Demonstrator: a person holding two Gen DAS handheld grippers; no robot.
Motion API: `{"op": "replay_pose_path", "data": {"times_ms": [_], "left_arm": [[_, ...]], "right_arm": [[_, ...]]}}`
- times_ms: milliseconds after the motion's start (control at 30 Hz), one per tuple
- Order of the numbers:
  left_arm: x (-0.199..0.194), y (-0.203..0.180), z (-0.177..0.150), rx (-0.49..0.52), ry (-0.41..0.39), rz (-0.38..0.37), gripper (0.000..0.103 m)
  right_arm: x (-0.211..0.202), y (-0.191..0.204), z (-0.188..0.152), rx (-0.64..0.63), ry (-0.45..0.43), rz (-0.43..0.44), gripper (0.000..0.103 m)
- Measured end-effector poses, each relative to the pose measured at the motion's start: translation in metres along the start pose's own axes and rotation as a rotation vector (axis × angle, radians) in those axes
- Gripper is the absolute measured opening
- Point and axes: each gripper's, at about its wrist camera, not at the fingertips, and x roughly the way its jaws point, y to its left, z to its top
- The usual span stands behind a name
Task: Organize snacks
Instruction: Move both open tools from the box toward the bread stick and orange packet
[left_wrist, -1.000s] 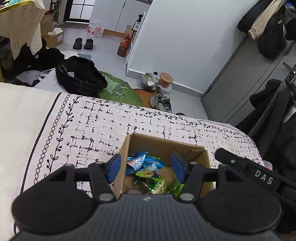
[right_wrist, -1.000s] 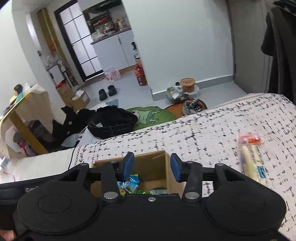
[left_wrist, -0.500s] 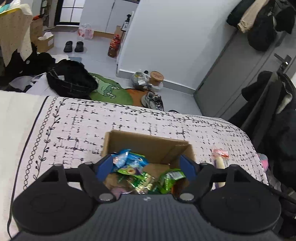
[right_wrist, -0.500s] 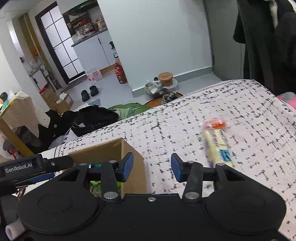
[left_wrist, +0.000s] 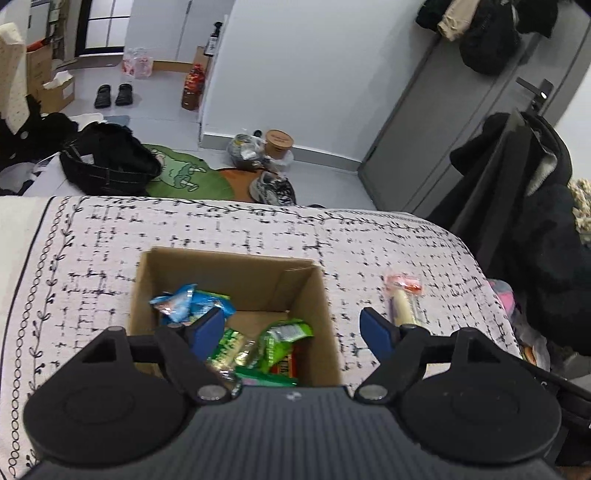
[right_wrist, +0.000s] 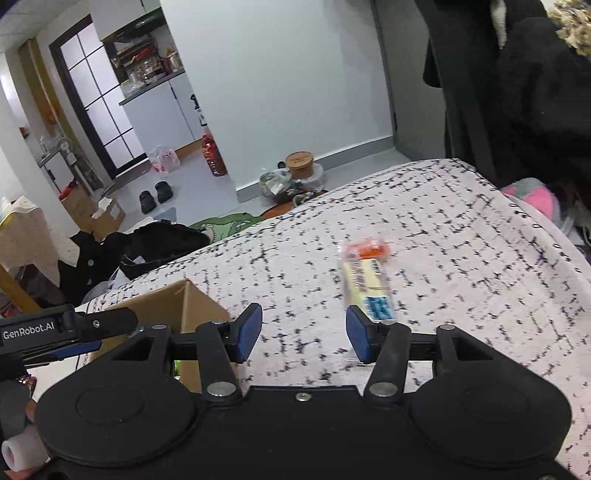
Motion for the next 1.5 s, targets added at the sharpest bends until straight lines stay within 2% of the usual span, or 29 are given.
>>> {"op": "replay_pose_path", "data": {"times_ms": [200, 433, 500, 1000, 1500], "left_arm": [[0.009, -0.022, -0.004, 0.043, 0.022, -0.016, 0.079], [0.022, -0.047, -0.008, 0.095, 0.049, -0.031, 0.08], [0.025, -0.054, -0.009, 0.111, 0.054, -0.036, 0.08], [0.066, -0.108, -0.013, 0.176, 0.11, -0.044, 0.081], [0.117, -0.15, -0.017, 0.207, 0.184, -0.033, 0.081]], "right_arm": [[-0.004, -0.021, 0.0, 0.018, 0.001, -0.028, 0.059], [-0.008, -0.046, 0.0, 0.045, -0.01, -0.066, 0.083], [-0.007, -0.052, 0.0, 0.05, -0.007, -0.069, 0.086], [-0.009, -0.105, 0.006, 0.084, 0.015, -0.107, 0.092], [0.005, -0.143, 0.012, 0.085, 0.041, -0.124, 0.103]]}}
